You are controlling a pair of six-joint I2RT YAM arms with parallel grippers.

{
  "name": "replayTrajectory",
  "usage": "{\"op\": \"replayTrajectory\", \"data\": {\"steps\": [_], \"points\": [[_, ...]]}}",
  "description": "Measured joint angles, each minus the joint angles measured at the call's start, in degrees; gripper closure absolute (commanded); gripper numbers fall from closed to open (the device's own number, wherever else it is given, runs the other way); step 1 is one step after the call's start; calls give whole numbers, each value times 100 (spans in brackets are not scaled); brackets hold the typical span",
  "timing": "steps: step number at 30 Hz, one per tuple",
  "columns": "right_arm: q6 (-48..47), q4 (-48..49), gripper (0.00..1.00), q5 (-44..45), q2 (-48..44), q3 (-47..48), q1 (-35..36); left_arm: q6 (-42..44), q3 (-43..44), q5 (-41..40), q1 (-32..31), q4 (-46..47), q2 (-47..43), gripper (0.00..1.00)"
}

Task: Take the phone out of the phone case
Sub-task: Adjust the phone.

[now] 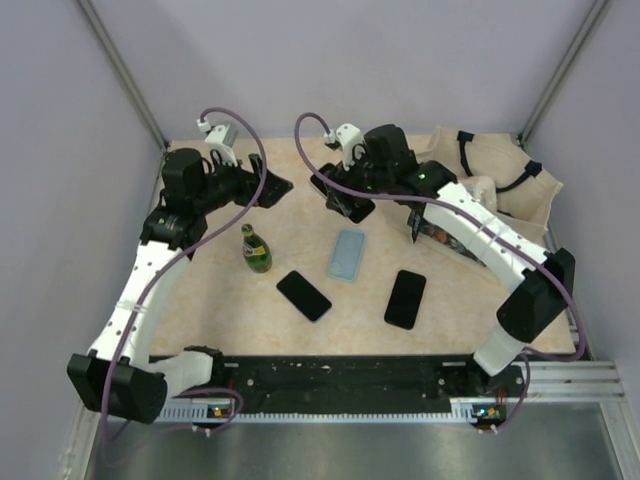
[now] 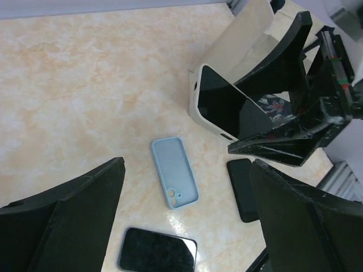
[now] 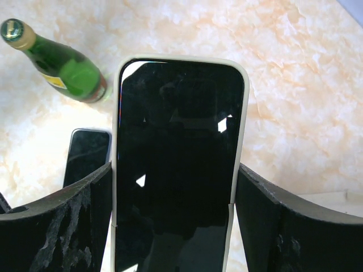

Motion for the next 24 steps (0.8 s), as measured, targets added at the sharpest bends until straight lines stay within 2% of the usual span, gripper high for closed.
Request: {"op": "replayTrajectory", "data": {"steps": [7, 14, 17, 24], "points": [[-225, 35, 100, -116, -289, -2, 94, -686, 114, 466, 0, 374, 616, 7], [-557, 131, 100, 186, -470, -4, 542, -1611, 313, 1143, -2, 723, 1281, 10], [-715, 131, 100, 334, -494, -4, 726, -1950, 313, 1438, -26, 905, 1495, 14], [-892, 131, 100, 522, -494, -11, 809, -2312, 302, 1847, -243, 1132, 1665, 31]]}}
